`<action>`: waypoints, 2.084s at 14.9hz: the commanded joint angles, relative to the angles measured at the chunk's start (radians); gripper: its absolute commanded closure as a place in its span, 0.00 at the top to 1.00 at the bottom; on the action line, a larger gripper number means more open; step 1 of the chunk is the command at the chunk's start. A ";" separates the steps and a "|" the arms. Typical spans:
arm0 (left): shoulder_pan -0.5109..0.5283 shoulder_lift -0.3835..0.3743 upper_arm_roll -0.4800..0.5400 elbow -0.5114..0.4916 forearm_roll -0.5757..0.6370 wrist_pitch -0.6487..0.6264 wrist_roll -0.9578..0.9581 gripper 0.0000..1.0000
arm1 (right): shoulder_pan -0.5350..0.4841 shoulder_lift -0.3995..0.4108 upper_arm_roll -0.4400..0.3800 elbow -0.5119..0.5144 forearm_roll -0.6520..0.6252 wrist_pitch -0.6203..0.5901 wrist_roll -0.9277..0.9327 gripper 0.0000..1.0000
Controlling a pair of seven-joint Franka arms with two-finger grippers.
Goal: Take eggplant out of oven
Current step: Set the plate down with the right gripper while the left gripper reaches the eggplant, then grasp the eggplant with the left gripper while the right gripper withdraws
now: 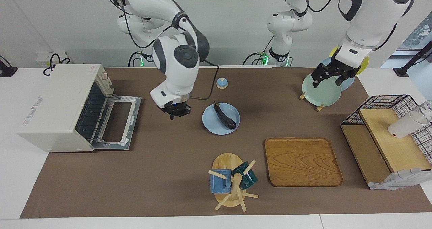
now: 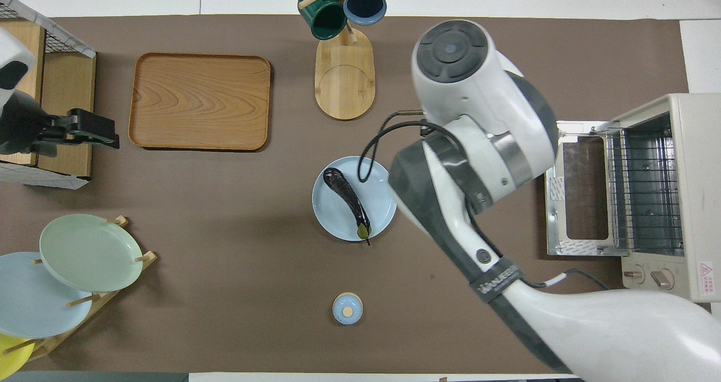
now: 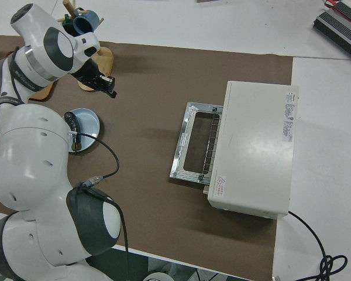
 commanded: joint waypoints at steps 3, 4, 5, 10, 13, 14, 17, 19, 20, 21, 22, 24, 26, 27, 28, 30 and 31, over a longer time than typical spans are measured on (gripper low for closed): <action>-0.188 0.085 0.005 -0.051 -0.062 0.138 -0.315 1.00 | -0.137 -0.125 0.016 -0.413 -0.030 0.314 -0.051 0.00; -0.241 0.125 0.005 -0.051 -0.061 0.188 -0.402 1.00 | -0.151 -0.125 0.016 -0.432 -0.030 0.337 -0.049 0.00; -0.279 0.164 0.005 -0.049 -0.061 0.228 -0.468 1.00 | -0.157 -0.121 0.016 -0.439 -0.030 0.354 -0.052 0.00; -0.419 0.323 0.006 -0.054 -0.065 0.360 -0.738 1.00 | -0.193 -0.091 0.015 -0.481 -0.064 0.389 -0.055 0.00; -0.471 0.393 0.008 -0.057 -0.065 0.449 -0.840 1.00 | -0.196 -0.093 0.016 -0.493 -0.104 0.386 -0.055 0.00; -0.479 0.401 0.008 -0.072 -0.065 0.482 -0.852 1.00 | -0.206 -0.094 0.015 -0.510 -0.111 0.394 -0.055 0.00; -0.482 0.429 0.008 -0.091 -0.065 0.526 -0.861 1.00 | -0.213 -0.098 0.016 -0.518 -0.157 0.392 -0.060 0.00; -0.496 0.438 0.010 -0.114 -0.065 0.545 -0.866 1.00 | -0.214 -0.102 0.016 -0.535 -0.188 0.391 -0.064 0.00; -0.497 0.438 0.010 -0.128 -0.064 0.545 -0.866 1.00 | -0.214 -0.102 0.016 -0.535 -0.202 0.380 -0.069 0.00; -0.499 0.433 0.010 -0.143 -0.064 0.549 -0.868 1.00 | -0.208 -0.104 0.016 -0.533 -0.219 0.369 -0.070 0.00; -0.497 0.430 0.010 -0.161 -0.064 0.574 -0.880 0.99 | -0.210 -0.104 0.016 -0.519 -0.240 0.345 -0.104 0.00; -0.497 0.430 0.010 -0.171 -0.064 0.589 -0.878 0.90 | -0.220 -0.114 0.019 -0.443 -0.236 0.253 -0.213 0.00; -0.499 0.429 0.010 -0.171 -0.064 0.589 -0.878 0.80 | -0.255 -0.146 0.021 -0.388 -0.210 0.176 -0.325 0.00; -0.497 0.429 0.010 -0.171 -0.064 0.591 -0.877 0.73 | -0.271 -0.172 0.021 -0.377 -0.181 0.150 -0.357 0.00; -0.497 0.429 0.010 -0.171 -0.064 0.592 -0.875 0.62 | -0.282 -0.197 0.019 -0.375 -0.156 0.127 -0.380 0.00; -0.497 0.429 0.010 -0.168 -0.064 0.586 -0.868 0.19 | -0.309 -0.246 0.019 -0.377 -0.132 0.083 -0.415 0.00; -0.497 0.430 0.010 -0.165 -0.059 0.583 -0.863 0.00 | -0.325 -0.265 0.019 -0.377 -0.121 0.075 -0.438 0.00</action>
